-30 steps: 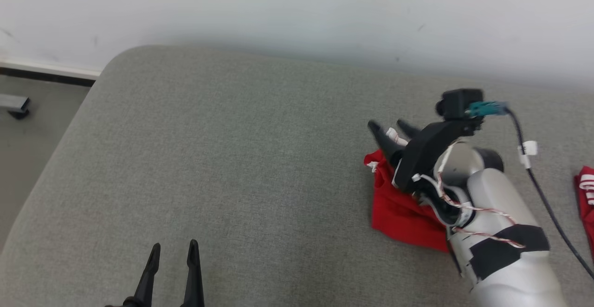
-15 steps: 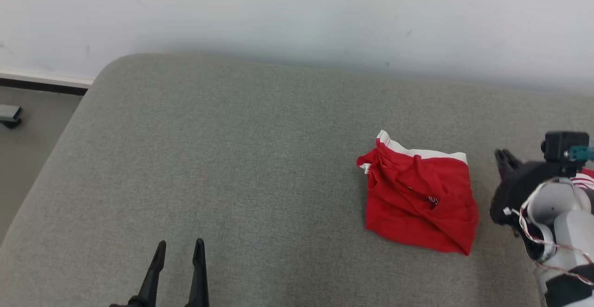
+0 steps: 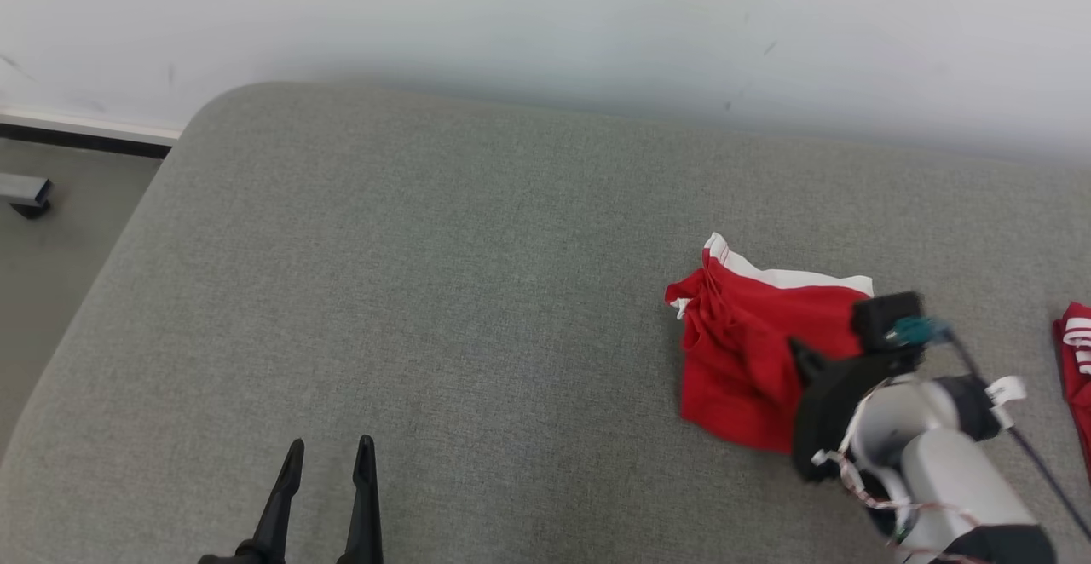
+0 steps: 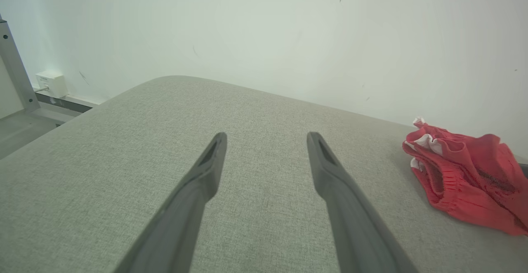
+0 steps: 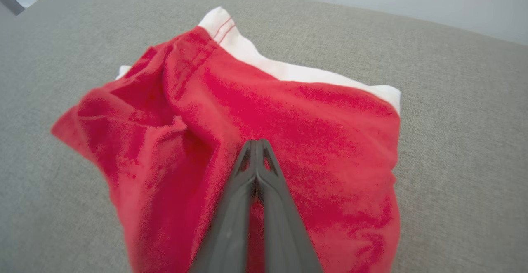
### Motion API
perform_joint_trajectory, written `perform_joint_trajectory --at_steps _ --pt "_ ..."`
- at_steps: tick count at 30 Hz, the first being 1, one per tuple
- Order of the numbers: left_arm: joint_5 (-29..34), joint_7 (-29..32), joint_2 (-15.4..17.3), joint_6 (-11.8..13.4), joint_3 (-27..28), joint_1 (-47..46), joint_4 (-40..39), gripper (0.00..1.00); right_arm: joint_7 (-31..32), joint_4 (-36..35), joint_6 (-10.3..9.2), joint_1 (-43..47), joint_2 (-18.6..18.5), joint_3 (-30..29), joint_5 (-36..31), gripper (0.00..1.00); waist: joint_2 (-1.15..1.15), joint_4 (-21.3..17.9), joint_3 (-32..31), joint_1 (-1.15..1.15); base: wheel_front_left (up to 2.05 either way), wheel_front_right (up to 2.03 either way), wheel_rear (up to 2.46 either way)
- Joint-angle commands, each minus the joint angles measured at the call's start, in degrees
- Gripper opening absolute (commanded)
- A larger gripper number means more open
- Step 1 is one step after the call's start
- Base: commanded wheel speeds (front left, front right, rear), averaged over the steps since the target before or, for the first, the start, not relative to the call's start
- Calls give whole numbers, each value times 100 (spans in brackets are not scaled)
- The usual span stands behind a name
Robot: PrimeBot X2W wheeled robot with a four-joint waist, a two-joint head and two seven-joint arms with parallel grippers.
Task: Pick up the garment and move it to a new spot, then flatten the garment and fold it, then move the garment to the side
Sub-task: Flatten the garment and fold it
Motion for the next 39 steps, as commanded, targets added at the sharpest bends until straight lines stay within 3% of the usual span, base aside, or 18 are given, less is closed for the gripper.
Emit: perform_joint_trajectory --at_steps 1,8,14,23,25,26,31,39 --pt "46 -14 1 -16 23 -20 4 100 39 -41 -15 117 5 77 4 0 0 -1 -40 0 0 0 0" --pt "85 -14 1 -27 67 137 15 100 323 -496 -15 491 43 967 124 0 0 -64 -190 0 0 0 0" --pt "103 -14 1 -43 47 166 26 100 226 -491 -15 568 249 1527 226 0 0 -95 -262 0 0 0 0" --pt "101 -14 1 -28 61 261 36 100 -190 -702 -15 389 428 1397 417 0 0 -84 -379 0 0 0 0" --pt "96 -14 1 -19 75 293 32 100 -257 -823 -15 465 448 1184 303 95 0 -92 -408 0 0 0 0" --pt "92 -14 1 -14 82 311 30 100 -281 -917 -15 524 462 1070 201 100 0 -98 -425 0 0 0 0" --pt "75 -14 0 -12 99 333 -4 100 -97 -1409 -15 905 620 381 -421 100 0 -158 -448 0 0 0 0" --pt "43 -14 1 -27 86 228 -9 100 433 -1901 -15 1350 847 -52 -894 100 0 -210 -360 0 0 0 0"
